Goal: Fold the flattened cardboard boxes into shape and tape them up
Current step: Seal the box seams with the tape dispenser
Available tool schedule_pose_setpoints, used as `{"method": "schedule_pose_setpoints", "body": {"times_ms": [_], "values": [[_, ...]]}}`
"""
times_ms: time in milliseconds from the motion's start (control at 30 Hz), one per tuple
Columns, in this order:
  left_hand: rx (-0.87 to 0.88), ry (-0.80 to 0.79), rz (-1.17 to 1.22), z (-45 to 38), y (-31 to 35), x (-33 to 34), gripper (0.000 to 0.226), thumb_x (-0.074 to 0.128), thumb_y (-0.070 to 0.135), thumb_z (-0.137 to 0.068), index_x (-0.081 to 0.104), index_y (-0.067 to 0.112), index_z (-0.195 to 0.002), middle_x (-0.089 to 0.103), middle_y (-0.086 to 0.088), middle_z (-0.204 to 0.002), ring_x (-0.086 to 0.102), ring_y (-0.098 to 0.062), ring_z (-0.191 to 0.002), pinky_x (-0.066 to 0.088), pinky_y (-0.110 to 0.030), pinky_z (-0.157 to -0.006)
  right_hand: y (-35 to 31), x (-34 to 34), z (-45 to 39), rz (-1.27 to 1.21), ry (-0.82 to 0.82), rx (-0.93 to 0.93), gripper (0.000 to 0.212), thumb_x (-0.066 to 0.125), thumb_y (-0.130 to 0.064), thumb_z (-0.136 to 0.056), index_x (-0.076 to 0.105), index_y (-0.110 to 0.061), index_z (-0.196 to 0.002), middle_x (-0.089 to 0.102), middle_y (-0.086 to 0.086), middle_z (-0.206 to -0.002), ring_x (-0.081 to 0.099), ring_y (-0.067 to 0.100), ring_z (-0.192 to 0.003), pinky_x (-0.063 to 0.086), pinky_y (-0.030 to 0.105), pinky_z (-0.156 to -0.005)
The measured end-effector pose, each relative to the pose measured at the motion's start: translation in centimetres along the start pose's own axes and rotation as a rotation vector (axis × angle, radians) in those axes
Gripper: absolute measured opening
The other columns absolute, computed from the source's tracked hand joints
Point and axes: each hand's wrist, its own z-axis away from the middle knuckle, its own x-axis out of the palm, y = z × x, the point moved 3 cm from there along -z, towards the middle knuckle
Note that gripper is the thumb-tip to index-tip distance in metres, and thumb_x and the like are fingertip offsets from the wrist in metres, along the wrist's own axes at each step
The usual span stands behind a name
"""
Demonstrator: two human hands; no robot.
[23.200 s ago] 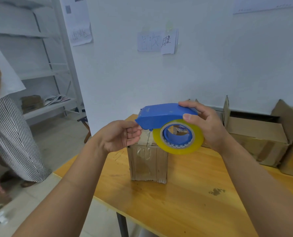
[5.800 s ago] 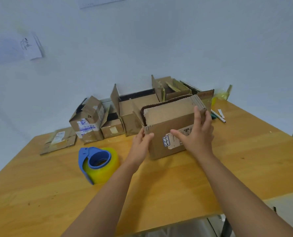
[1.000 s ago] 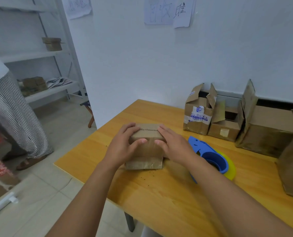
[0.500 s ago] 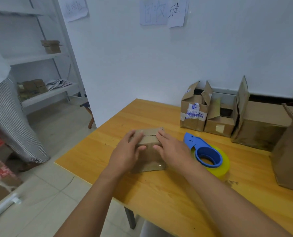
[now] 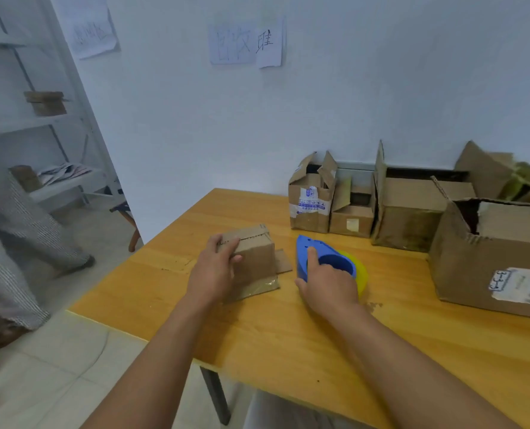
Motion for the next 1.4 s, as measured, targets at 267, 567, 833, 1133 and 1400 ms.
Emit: {"method": "schedule_pose_setpoints", "body": {"times_ms": [267, 567, 833, 1133, 1400], "values": [[0.094, -0.124, 0.048, -1.2, 0.0, 0.0, 0.043, 0.046, 0.035, -0.104, 0.046, 0.033, -0.147, 0.023, 0.004, -0.160, 0.038, -0.021, -0.139, 0.043, -0.036, -0.101, 2.8, -3.2, 0.0, -0.450, 0.163, 0.015, 0.051, 0.050, -0.038, -0.102, 0.029, -0.028, -0.148, 0.058, -0.002, -0.096, 0.053, 0.019, -0.075, 0.039, 0.034, -0.057], [0.176, -0.197, 0.178, -1.1, 1.7, 1.1, 0.047, 0.029, 0.056, -0.101, 0.048, 0.043, -0.142, 0.028, 0.015, -0.155, 0.034, -0.007, -0.137, 0.035, -0.026, -0.103, 2.6, -11.8, -3.2, -1.370, 0.334, -0.176, 0.021, 0.057, -0.027, -0.101, 0.061, -0.047, -0.109, 0.061, -0.018, -0.115, 0.064, 0.000, -0.095, 0.054, 0.020, -0.074], [0.115, -0.103, 0.210, -0.7, 1.7, 1.7, 0.066, 0.026, 0.063, -0.096, 0.039, 0.027, -0.150, 0.028, 0.018, -0.157, 0.032, -0.003, -0.140, 0.043, -0.034, -0.105, 0.8, -10.2, -7.1, -1.409, 0.183, -0.159, 0.020, 0.057, -0.024, -0.101, 0.067, -0.041, -0.100, 0.066, -0.003, -0.110, 0.065, -0.001, -0.082, 0.051, 0.016, -0.070], [0.087, -0.087, 0.261, -0.6, 2.0, 1.9, 0.060, 0.035, 0.058, -0.099, 0.039, 0.026, -0.150, 0.028, 0.018, -0.156, 0.030, -0.002, -0.140, 0.039, -0.033, -0.109, 0.0, -10.2, -6.3, -1.094, 0.095, -0.239, 0.061, 0.052, -0.071, -0.087, 0.049, -0.044, -0.141, 0.050, -0.017, -0.136, 0.049, 0.007, -0.122, 0.041, 0.015, -0.088], [0.048, -0.141, 0.385, -0.8, 2.5, 1.0, 0.051, 0.049, 0.045, -0.101, 0.041, 0.023, -0.147, 0.034, 0.011, -0.155, 0.032, -0.012, -0.139, 0.030, -0.037, -0.116, 0.6, -10.6, -7.2, -1.186, 0.105, -0.319, 0.051, 0.075, -0.051, -0.082, 0.060, -0.045, -0.129, 0.058, -0.016, -0.130, 0.060, 0.006, -0.112, 0.052, 0.026, -0.091]]}}
